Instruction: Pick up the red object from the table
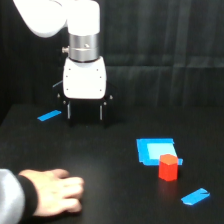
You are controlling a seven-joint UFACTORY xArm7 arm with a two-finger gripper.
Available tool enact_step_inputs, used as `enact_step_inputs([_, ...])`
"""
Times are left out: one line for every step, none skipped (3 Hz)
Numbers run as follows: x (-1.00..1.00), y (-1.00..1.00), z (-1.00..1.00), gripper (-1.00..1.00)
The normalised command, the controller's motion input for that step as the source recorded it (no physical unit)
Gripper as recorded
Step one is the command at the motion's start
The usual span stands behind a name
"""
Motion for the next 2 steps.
enact_step_inputs([1.00,-0.71,0.06,0.98])
enact_step_inputs([0.88,-0.75,-0.05,0.99])
